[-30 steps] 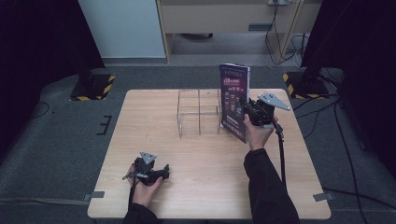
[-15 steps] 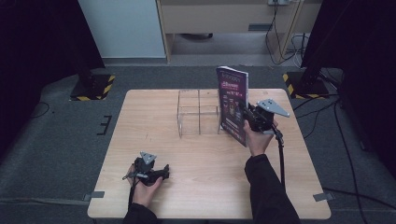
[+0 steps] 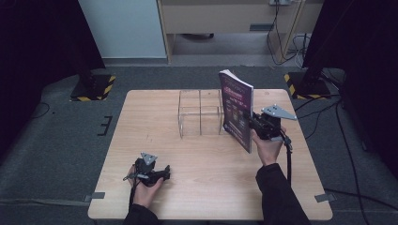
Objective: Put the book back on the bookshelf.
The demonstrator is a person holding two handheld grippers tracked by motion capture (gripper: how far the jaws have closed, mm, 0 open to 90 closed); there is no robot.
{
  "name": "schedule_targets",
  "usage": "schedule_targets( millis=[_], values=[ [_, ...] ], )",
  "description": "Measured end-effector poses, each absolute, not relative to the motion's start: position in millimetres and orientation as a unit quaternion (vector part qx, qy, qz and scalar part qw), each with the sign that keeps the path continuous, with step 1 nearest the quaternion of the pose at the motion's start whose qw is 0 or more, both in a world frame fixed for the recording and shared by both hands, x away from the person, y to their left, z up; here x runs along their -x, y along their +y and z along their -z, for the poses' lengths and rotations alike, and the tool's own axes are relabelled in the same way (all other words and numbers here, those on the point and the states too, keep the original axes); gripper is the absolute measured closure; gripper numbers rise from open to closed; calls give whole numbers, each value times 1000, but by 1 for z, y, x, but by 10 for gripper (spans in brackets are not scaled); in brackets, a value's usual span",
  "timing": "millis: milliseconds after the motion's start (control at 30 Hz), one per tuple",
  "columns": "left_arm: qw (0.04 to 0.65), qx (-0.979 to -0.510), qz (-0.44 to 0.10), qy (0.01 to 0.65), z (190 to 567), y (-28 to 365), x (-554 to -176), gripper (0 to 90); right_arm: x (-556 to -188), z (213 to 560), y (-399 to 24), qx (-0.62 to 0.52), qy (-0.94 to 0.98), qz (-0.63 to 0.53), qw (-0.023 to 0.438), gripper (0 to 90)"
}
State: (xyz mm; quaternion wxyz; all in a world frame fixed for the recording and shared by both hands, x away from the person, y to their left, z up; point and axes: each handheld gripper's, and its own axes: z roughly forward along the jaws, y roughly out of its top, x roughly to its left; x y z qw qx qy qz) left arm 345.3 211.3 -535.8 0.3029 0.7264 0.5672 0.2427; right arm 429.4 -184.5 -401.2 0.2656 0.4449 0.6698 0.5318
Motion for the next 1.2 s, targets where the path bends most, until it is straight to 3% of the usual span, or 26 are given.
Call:
schedule_targets(
  millis=[467, 733, 1200],
  values=[
    [303, -726, -242, 568, 536, 211, -345, 84, -402, 413, -188, -453, 689, -515, 234, 777],
    [303, -726, -243, 568, 536, 211, -345, 84, -392, 423, -194, -469, 664, -524, 255, 800],
    [302, -727, -242, 568, 536, 211, -345, 83, -384, 432, -200, -480, 654, -527, 253, 814]
  ],
)
